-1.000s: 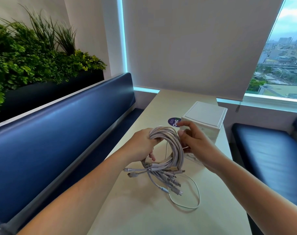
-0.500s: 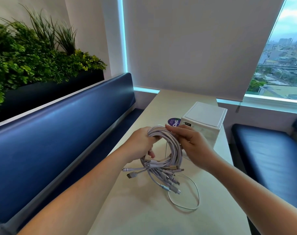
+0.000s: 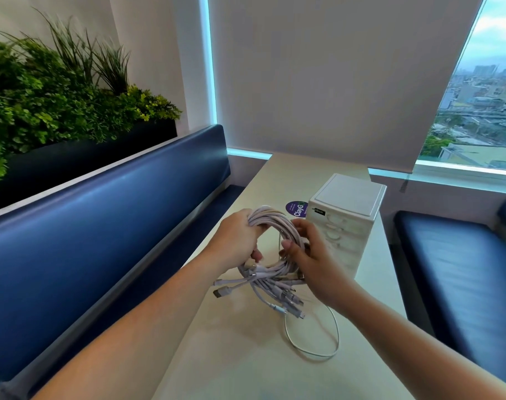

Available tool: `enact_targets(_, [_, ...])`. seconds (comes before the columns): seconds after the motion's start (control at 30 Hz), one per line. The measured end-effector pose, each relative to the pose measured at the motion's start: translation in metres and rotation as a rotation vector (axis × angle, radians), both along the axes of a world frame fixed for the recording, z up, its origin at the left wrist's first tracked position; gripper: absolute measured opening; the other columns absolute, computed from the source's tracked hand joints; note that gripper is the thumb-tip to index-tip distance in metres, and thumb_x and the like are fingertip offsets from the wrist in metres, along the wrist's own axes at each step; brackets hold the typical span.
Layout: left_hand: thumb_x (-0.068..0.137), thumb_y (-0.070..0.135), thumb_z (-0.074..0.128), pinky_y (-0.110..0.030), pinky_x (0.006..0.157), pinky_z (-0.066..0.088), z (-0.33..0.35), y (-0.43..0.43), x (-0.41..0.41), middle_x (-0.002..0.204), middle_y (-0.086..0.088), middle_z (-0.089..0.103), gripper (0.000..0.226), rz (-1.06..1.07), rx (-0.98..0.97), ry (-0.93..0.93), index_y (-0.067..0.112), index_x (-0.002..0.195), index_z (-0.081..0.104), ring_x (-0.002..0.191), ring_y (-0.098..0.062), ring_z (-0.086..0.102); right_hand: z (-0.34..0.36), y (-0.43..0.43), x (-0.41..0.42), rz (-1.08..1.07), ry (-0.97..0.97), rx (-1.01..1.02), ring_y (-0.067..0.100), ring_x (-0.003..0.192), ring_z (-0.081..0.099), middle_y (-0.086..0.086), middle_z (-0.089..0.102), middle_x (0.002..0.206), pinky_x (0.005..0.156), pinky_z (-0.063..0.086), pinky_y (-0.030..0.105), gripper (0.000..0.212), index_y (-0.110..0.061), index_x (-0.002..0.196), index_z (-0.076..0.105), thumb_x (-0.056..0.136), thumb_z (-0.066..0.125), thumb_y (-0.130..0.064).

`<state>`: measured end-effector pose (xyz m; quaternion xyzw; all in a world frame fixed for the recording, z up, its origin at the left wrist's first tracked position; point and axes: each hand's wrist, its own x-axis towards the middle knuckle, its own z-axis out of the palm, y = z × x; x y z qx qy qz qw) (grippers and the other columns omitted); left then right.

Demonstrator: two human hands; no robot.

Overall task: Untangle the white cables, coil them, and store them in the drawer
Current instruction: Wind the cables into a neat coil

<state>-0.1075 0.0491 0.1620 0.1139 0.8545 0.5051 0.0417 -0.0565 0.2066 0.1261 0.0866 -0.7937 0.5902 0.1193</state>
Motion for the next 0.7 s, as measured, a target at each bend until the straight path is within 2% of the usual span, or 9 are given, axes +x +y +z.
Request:
enact_targets(0.1, [0.101,0.035,0.047,-0.019,0.039,0.038,-0.002,0.0,0.001,0.063,-0.002,0.052,0.023,0.004,-0.004,0.001,0.015,0.103,0.06,0.043,-0.009,0.059,0.0,-0.002,-0.001,0.006,-0.051,-0.067,0.011,0.08,0.066,-0.01,0.057,0.1,0.064,0.055,0.032,0.021,-0.038,0.108,0.046,0.097,0.051,-0.02])
enact_targets(0.23, [0.101,0.036,0.047,-0.019,0.04,0.039,-0.005,0.003,0.001,0.065,-0.002,0.054,0.021,0.019,-0.006,-0.011,0.019,0.1,0.059,0.043,-0.007,0.059,-0.003,-0.004,-0.001,-0.11,0.023,0.123,0.017,0.075,0.058,-0.001,0.058,0.086,0.066,0.051,0.034,0.017,-0.029,0.113,0.049,0.097,0.05,-0.026])
enact_targets(0.3, [0.102,0.036,0.047,-0.02,0.04,0.04,-0.006,0.004,0.002,0.065,-0.002,0.054,0.022,0.032,0.011,-0.024,0.019,0.105,0.059,0.043,-0.007,0.059,-0.002,-0.007,0.0,-0.144,0.025,0.186,0.019,0.079,0.057,-0.002,0.058,0.088,0.07,0.05,0.037,0.021,-0.025,0.114,0.048,0.094,0.054,-0.031])
enact_targets(0.37, [0.102,0.036,0.046,-0.021,0.041,0.041,-0.008,0.006,0.002,0.064,-0.002,0.055,0.021,0.038,0.015,-0.023,0.02,0.105,0.059,0.046,-0.01,0.06,-0.001,-0.01,0.001,-0.144,-0.018,0.214,0.019,0.085,0.056,-0.001,0.058,0.095,0.072,0.048,0.033,0.029,-0.021,0.115,0.044,0.092,0.057,-0.034])
enact_targets(0.5, [0.101,0.034,0.048,-0.024,0.048,0.045,-0.012,0.006,0.002,0.066,-0.002,0.055,0.019,0.027,0.018,-0.03,0.019,0.102,0.06,0.048,-0.011,0.06,0.003,-0.008,0.001,-0.173,-0.046,0.324,0.014,0.075,0.051,-0.002,0.053,0.085,0.06,0.038,0.021,0.022,-0.015,0.109,0.041,0.096,0.051,-0.03])
enact_targets(0.67, [0.099,0.036,0.055,-0.028,0.054,0.045,-0.017,-0.003,0.001,0.054,0.004,0.05,0.023,-0.01,0.069,-0.098,0.014,0.099,0.063,0.054,-0.015,0.061,0.006,-0.005,-0.005,-0.161,-0.097,0.315,0.016,0.072,0.056,0.0,0.06,0.084,0.061,0.043,0.027,0.018,-0.014,0.102,0.046,0.096,0.052,-0.03])
enact_targets(0.7, [0.098,0.036,0.055,-0.029,0.055,0.045,-0.019,-0.004,0.002,0.054,0.005,0.05,0.023,-0.004,0.073,-0.095,0.014,0.095,0.062,0.053,-0.014,0.061,0.006,-0.004,-0.007,-0.152,-0.117,0.307,0.011,0.068,0.057,-0.001,0.063,0.082,0.058,0.044,0.024,0.018,-0.014,0.101,0.049,0.095,0.052,-0.03])
